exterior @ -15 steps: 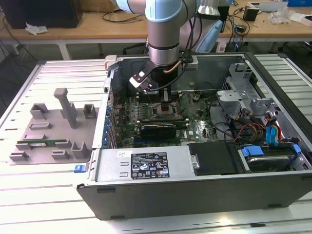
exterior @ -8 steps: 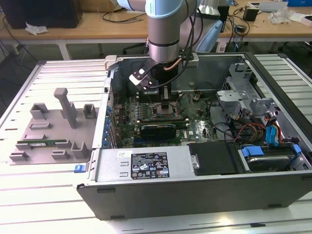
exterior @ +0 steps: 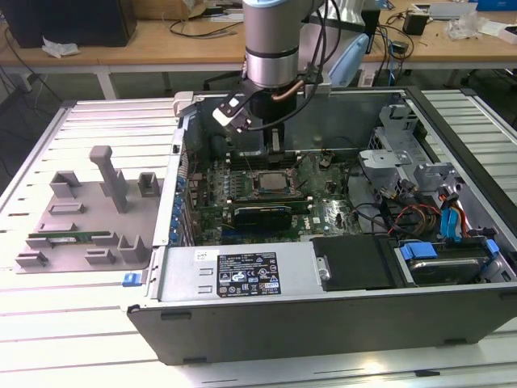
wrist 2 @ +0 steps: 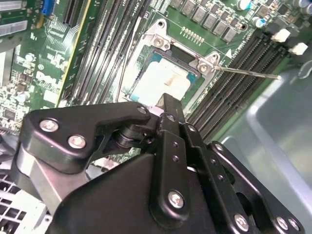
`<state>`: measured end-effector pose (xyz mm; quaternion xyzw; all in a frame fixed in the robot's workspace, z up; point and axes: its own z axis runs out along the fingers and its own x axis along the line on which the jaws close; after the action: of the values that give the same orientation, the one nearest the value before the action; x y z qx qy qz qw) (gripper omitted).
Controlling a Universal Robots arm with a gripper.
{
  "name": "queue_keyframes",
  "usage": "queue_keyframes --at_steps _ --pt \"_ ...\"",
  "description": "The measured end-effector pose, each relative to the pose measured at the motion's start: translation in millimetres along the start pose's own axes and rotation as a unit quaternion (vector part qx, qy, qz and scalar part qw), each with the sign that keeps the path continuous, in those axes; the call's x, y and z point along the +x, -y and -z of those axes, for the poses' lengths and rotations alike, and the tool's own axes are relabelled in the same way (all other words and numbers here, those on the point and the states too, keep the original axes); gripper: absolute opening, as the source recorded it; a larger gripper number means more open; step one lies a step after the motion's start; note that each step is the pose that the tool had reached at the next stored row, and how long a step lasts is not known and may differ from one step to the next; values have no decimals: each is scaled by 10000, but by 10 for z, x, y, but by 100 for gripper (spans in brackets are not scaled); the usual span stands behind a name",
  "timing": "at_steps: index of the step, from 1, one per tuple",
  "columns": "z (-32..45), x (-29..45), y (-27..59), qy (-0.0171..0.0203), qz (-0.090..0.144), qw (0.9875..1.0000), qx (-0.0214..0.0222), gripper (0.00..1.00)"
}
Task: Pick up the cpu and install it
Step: 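Place the cpu into insertion slot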
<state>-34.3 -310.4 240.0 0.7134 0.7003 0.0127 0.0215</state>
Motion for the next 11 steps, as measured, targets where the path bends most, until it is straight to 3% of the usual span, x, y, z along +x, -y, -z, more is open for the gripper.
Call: queue_keyframes --at_steps 3,11 --pt "71 0 -3 1 0 10000 0 11" --pt "79 0 -4 0 0 10000 0 11"
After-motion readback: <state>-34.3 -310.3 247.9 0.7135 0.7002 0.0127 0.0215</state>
